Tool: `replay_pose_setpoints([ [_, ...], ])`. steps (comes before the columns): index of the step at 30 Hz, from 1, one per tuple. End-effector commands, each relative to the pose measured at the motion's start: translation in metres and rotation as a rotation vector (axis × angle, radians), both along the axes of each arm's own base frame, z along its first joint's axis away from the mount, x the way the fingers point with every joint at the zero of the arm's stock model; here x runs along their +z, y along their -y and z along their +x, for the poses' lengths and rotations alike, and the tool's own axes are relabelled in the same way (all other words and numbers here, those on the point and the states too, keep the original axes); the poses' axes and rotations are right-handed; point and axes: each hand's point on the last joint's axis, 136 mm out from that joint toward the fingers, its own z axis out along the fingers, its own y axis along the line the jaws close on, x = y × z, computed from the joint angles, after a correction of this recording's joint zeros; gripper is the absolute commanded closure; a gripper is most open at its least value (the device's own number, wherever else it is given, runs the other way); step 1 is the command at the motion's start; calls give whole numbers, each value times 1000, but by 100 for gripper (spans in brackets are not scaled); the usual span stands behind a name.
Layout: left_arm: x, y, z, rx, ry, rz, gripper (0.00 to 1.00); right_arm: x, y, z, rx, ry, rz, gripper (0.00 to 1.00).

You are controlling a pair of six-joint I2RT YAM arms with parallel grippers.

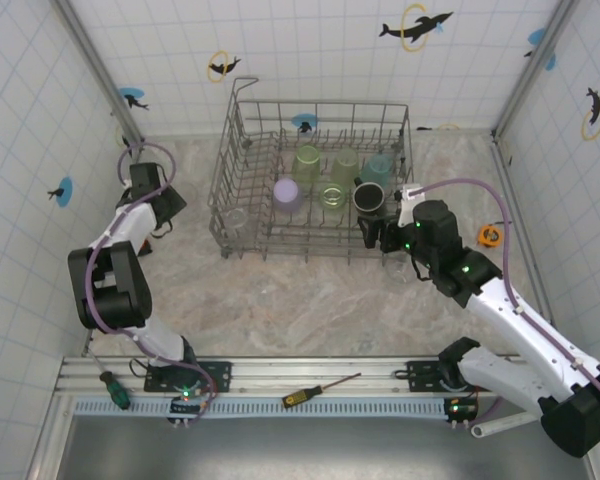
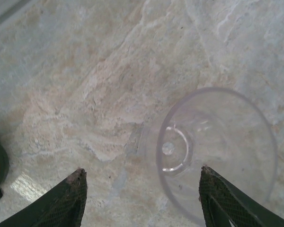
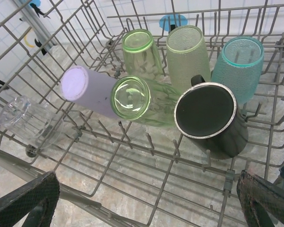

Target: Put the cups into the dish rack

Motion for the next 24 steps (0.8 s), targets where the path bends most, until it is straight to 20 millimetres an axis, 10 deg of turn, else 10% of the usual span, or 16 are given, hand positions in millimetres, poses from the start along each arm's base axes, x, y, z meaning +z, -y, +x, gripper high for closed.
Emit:
replay_pose_setpoints([
  [1,-6,-2,-2,34,19,-26,37,6,-2,2,-1,21,41,0],
  [7,-15,-6,3,56,9,-21,38,13,0,0,-9,35,68,0],
  [15,-28,-10,-3,76,-23,-5,99,13,1,-2,-8,33,74,0],
  [24,-20,-4,-26,102,-3,-34,100,15,-3,-4,11,30,89,0],
])
